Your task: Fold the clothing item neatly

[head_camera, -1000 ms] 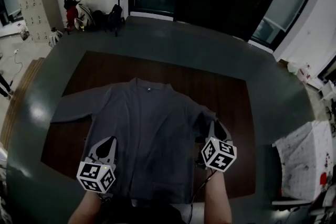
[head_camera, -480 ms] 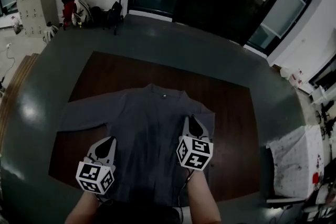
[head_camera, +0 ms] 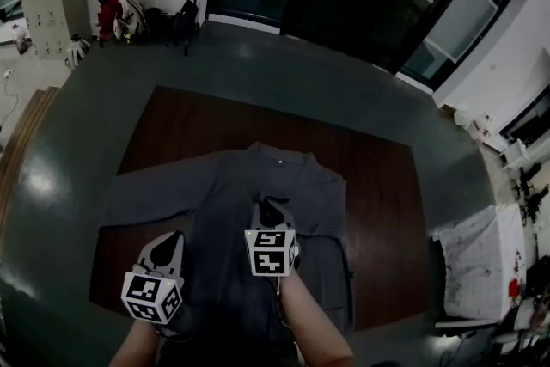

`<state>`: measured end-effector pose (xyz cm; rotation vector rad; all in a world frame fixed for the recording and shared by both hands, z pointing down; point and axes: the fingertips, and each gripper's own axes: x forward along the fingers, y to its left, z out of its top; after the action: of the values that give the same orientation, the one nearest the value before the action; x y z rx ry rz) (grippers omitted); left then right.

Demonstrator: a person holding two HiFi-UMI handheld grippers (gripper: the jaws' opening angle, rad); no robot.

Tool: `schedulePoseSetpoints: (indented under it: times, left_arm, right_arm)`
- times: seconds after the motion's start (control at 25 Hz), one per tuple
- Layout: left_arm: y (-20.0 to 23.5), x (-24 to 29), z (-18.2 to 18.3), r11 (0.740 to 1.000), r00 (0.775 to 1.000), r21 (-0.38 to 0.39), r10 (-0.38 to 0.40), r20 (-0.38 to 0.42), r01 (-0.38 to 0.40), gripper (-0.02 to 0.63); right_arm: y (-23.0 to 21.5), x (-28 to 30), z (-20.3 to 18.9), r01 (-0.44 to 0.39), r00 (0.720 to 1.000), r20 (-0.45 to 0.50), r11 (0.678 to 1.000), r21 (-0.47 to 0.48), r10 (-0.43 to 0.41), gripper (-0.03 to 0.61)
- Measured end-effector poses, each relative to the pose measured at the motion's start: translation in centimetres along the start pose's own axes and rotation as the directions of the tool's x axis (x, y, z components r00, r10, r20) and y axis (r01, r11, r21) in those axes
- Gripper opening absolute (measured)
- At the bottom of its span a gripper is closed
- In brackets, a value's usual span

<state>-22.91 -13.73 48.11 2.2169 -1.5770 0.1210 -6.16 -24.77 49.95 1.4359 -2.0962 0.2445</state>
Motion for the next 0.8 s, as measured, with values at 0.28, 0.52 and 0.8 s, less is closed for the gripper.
schedulePoseSetpoints:
  times: [0.28,0.52,0.8]
  left_arm:
    - [1.1,0.9,-1.1,1.000,0.999,-0.017,-0.022,-0.031,0.021,0.008]
    - [0.6,2.7,-2.4,0.999,0.996,-0.010,-0.054,-0.073,0.053,0.008]
    - [-0.6,4.6,-2.6,0.996,0.991,-0.005,-0.090,-0.094,0.090,0.008]
  right_arm:
    - [5.7,2.0,-5.2,-0.144,0.982,-0.133,0.987,-0.073,0.133,0.064]
    - [4.1,1.5,-6.9,-0.089,0.988,-0.123,0.995,0.037,0.092,0.067]
    - [-3.5,2.5,-9.0,0.044,0.986,-0.165,0.938,0.344,0.015,0.101]
